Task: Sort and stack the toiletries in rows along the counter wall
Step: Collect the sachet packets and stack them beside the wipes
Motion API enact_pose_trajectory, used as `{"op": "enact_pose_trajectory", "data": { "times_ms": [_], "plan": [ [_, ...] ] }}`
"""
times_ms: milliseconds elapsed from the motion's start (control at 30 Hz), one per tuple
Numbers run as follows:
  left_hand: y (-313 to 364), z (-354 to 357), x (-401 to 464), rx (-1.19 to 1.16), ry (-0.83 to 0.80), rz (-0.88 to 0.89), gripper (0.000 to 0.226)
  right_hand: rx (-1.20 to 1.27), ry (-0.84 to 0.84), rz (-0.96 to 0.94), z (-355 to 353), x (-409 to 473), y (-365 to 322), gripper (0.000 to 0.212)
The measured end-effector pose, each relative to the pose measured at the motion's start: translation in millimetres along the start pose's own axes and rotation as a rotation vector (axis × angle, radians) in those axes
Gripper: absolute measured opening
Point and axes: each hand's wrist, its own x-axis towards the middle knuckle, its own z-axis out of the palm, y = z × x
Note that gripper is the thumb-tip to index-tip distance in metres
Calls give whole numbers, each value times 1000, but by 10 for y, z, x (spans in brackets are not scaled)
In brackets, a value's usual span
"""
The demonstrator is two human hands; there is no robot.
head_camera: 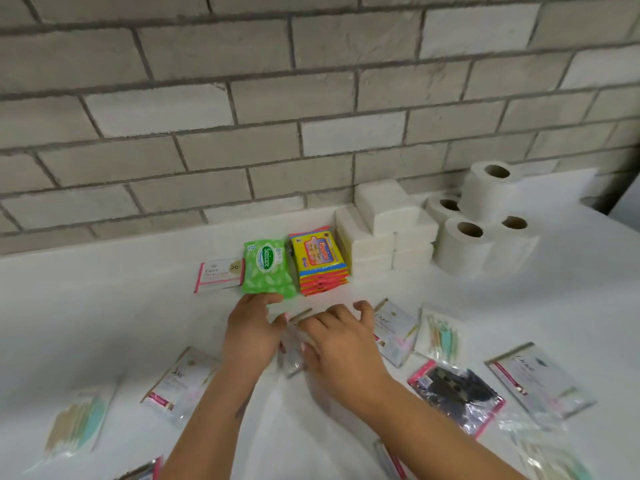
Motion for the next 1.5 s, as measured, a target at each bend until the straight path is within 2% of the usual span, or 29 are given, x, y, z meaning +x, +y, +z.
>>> {"op": "enact_pose_trajectory", "data": {
  "times_ms": [100, 267, 467, 600, 867, 967, 1100, 1200, 1267, 1333, 1400, 1500],
  "plan": [
    [171, 153, -234, -42, -30, 4, 28, -19, -45, 69, -175, -186, 147, 24],
    [346, 403, -576, -108, -132, 45, 31, 33, -114, 207, -431, -477, 429, 27],
    [464, 569, -901, -92, -162, 46, 28, 152, -349, 414, -703, -881, 800, 23],
    [535, 633, -1097, -102, -168, 15, 29, 97, -406, 498, -700, -1150, 913, 20],
    [622, 685, -1412, -157, -138, -41, 29, 38, -455, 424, -659, -1299, 992, 48],
    [649, 679, -1485, -146, -126, -60, 30, -4, -477, 360, -686, -1294, 1005, 46],
    [663, 655, -1545, -155, -126, -84, 31, 7, -463, 370, -733, -1244, 1036, 45],
    [642, 631, -1559, -172, -150, -87, 38, 198, -391, 427, -790, -1149, 1062, 38],
    [632, 618, -1549, -207, -185, -92, 50, 445, -386, 486, -844, -1043, 1068, 30],
    [640, 595, -1527, -296, -222, -91, 58, 765, -439, 574, -894, -935, 1062, 30],
    [652, 582, -1485, -406, -252, -73, 50, 1035, -534, 625, -934, -853, 1049, 32],
    [627, 551, -1433, -450, -234, -65, 20, 1215, -654, 653, -939, -762, 982, 25]
  ]
}}
